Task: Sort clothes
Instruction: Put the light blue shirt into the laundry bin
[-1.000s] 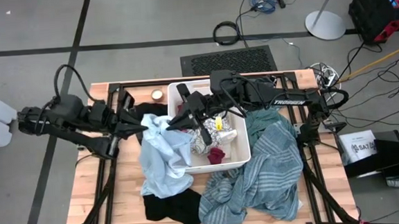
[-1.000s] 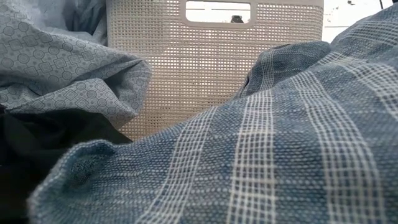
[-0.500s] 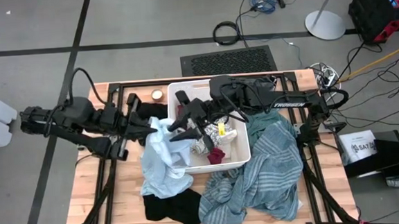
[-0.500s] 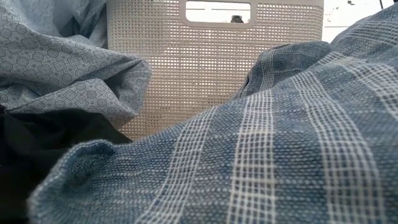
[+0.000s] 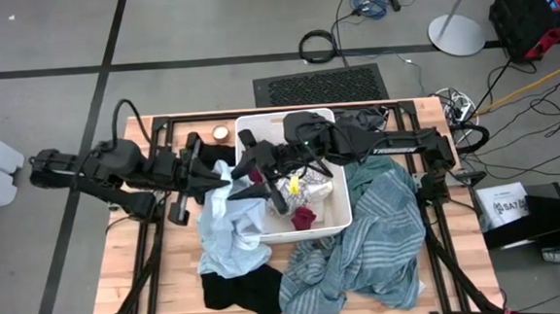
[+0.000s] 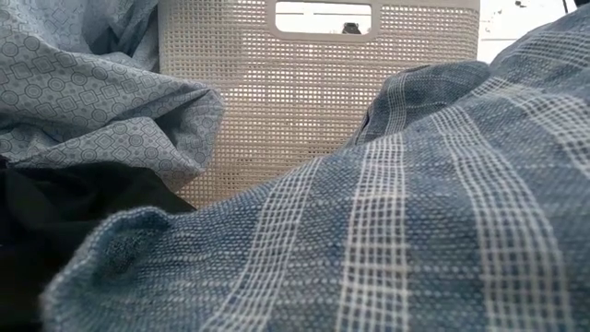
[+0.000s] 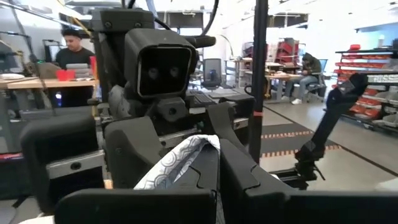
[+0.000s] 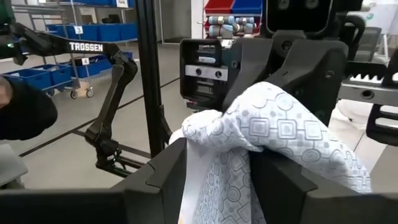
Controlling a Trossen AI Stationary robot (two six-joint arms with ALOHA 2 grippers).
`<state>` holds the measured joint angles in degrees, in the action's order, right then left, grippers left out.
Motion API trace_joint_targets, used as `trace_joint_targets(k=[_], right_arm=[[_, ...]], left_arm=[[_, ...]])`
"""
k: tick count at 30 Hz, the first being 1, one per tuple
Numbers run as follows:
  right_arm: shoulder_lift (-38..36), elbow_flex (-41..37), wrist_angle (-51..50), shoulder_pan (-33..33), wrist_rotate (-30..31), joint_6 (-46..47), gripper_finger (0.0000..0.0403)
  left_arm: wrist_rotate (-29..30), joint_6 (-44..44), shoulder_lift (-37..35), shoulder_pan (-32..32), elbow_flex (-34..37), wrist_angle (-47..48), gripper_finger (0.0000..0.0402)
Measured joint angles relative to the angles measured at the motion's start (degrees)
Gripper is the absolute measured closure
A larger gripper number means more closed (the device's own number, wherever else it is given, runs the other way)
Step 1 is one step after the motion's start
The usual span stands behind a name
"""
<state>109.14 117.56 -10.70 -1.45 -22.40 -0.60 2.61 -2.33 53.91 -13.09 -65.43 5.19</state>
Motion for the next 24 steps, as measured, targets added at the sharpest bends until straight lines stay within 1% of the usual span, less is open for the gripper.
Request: trace_joint_targets(k=[6,9,12,14,16,18,20,22,23,24], right_arm=[[0.0,0.0,0.33,0.0,0.36,0.16,0.0243],[0.0,0.0,0.82,-0.04,2.78,0.09,0.0243],[0.0,0.0,1.52,0.0,3.24,0.16,0.0245],[0.0,0.0,1.53,0.0,3.83,0.16,0.0253],[0.0,0.0,1.53,0.0,5.75,-0.08,0.0269],[0.0,0.0,1.57,0.0,6.68,-0.29,0.0294],[0.0,0.0,1.43,0.0,7.38,-0.46,0.0326],[0.0,0.0,0.8,-0.05,8.26,-0.86,0.0369],[0.0,0.0,0.47,-0.07,8.7,-1.5,0.0385],[0.0,0.0,0.32,-0.04,8.94,-2.08,0.0393]], left_arm=[[1.1,-1.2,0.02,-0.01,-0.05,-0.16,0.04],[2.49,-1.36,0.0,-0.01,-0.05,-0.14,0.04],[3.73,-1.44,0.0,-0.01,-0.05,-0.21,0.04],[4.35,-1.14,0.02,-0.01,-0.05,0.09,0.0394],[5.03,-1.16,0.02,-0.01,-0.05,0.41,0.0379],[5.19,-1.23,0.0,-0.01,-0.06,1.05,0.0355],[6.47,-1.58,0.0,-0.01,-0.08,2.28,0.0327],[7.75,-1.53,0.0,-0.01,-0.09,3.17,0.0297],[8.2,-1.67,-0.01,-0.01,-0.11,3.66,0.0283],[8.78,-2.46,-0.26,0.0,-0.11,4.15,0.027]])
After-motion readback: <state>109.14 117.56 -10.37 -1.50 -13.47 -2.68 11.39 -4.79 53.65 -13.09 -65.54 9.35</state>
